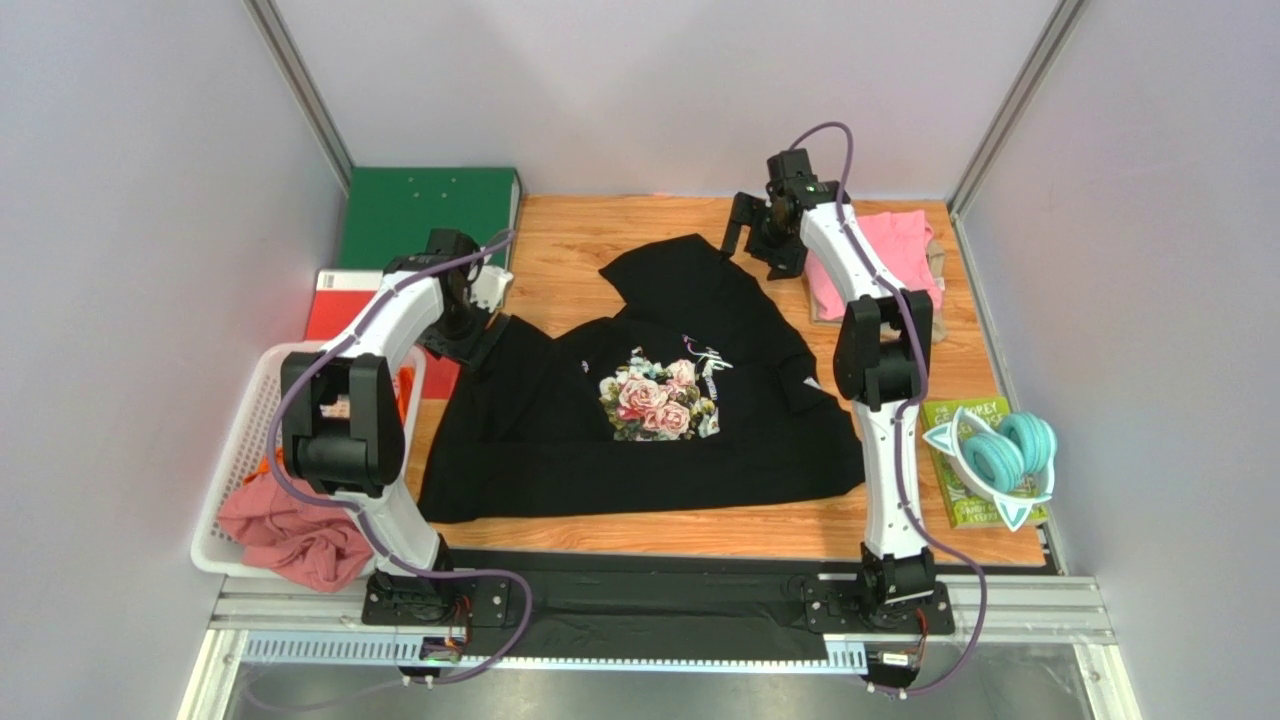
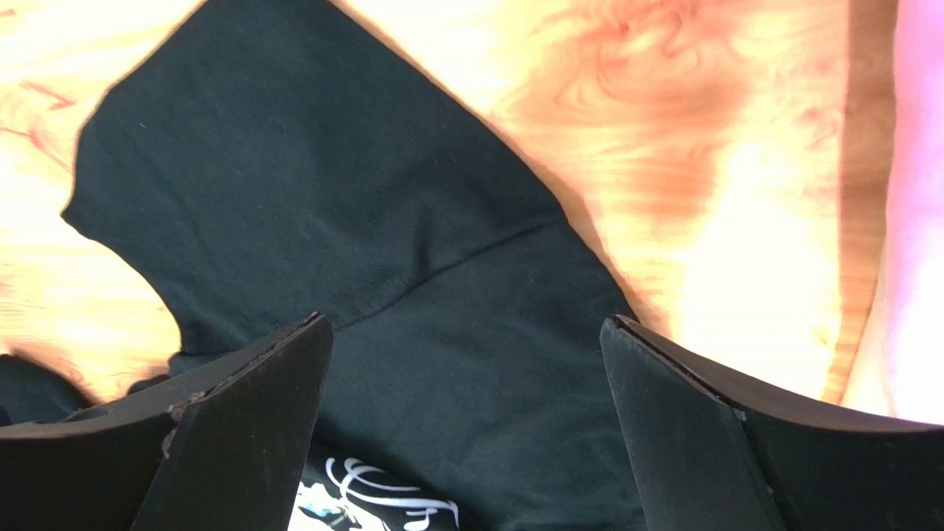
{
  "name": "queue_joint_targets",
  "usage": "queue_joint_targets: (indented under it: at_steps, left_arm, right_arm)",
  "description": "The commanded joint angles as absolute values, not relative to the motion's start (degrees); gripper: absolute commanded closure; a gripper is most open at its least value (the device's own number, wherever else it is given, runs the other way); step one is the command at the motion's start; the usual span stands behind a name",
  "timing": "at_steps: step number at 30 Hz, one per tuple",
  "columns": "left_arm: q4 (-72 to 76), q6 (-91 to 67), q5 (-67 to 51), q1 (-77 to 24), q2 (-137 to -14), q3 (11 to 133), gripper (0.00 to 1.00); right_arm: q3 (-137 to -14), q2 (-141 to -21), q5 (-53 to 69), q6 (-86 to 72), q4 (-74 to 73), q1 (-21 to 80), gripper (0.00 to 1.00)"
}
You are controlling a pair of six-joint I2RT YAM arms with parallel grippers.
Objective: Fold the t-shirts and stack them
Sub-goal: Flatten out the tshirt
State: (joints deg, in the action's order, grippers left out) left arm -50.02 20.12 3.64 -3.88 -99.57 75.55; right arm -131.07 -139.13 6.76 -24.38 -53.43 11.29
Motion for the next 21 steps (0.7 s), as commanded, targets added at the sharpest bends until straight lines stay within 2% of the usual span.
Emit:
queue_joint_targets:
  at_steps: [1,21]
  left_arm:
    - [-49.6,18.5,2.0,-3.9,-102.2,79.3,0.27]
    - [-53.0,17.2,0.3,-3.9,-118.0,92.6,0.27]
  right_arm:
    - [-129.6,-137.2,9.2,-23.4,-49.8,12.6,0.0]
    - [-135.0,-143.4,16.7,-21.9,-45.4,8.8,0.0]
